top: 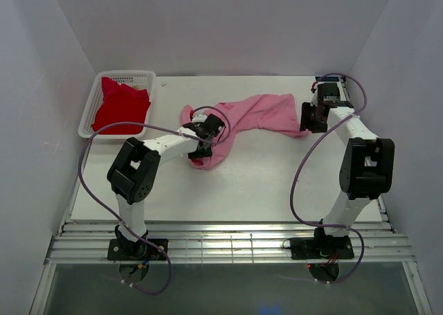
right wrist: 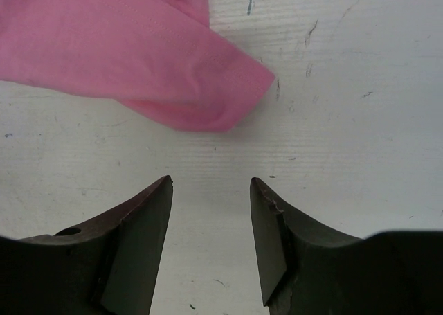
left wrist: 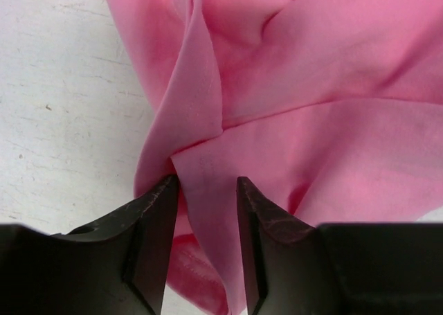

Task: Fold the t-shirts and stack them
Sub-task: Flatten out the tshirt

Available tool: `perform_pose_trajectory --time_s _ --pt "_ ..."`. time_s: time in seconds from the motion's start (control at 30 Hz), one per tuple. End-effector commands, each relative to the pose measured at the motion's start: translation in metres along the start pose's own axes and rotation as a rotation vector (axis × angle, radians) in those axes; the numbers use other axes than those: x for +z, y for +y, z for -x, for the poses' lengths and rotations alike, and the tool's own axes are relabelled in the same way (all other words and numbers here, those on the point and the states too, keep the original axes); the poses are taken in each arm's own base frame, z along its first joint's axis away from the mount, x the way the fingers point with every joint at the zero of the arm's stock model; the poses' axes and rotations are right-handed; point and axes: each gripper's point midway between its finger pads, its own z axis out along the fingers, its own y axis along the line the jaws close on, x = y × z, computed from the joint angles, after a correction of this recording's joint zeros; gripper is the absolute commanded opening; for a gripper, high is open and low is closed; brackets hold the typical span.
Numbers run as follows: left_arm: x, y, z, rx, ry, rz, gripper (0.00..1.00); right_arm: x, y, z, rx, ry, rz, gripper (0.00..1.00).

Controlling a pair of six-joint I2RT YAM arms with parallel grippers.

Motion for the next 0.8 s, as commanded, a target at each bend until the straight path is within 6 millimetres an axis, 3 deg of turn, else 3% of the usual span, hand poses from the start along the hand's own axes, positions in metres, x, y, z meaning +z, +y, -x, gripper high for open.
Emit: perform_pose_trajectory --time_s 0.0,0.17,0.27,0.43,0.6,0.67,0.77 --pt "0.008 -0.006 0.014 -0.012 -0.026 -0.014 0.48 0.003 -0.01 0.014 0.006 -0.021 -0.057 0.55" --pt "0.014 -0.008 0.013 -0.01 -0.013 -0.018 0.35 0.019 -0.01 0.026 0.005 -0.005 -0.058 0.55" --pt "0.015 -0.007 0.01 -0.008 -0.006 -0.018 0.21 0.032 -0.012 0.028 0.001 0.015 -0.061 0.55" --pt "0.016 -0.004 0.011 -0.013 -0.004 -0.015 0.0 0.055 -0.017 0.017 -0.003 0.072 -0.084 0.55" --pt "0.015 -0.001 0.012 -0.015 -0.005 -0.015 0.0 0.07 -0.019 0.005 -0.003 0.113 -0.09 0.55" --pt "0.015 0.001 0.011 -0.014 -0.002 -0.009 0.0 0.072 -0.033 0.005 0.026 0.116 -0.104 0.55" --pt "0.014 0.003 0.01 -0.015 -0.001 -0.01 0.0 0.076 -0.034 0.003 0.026 0.124 -0.106 0.55"
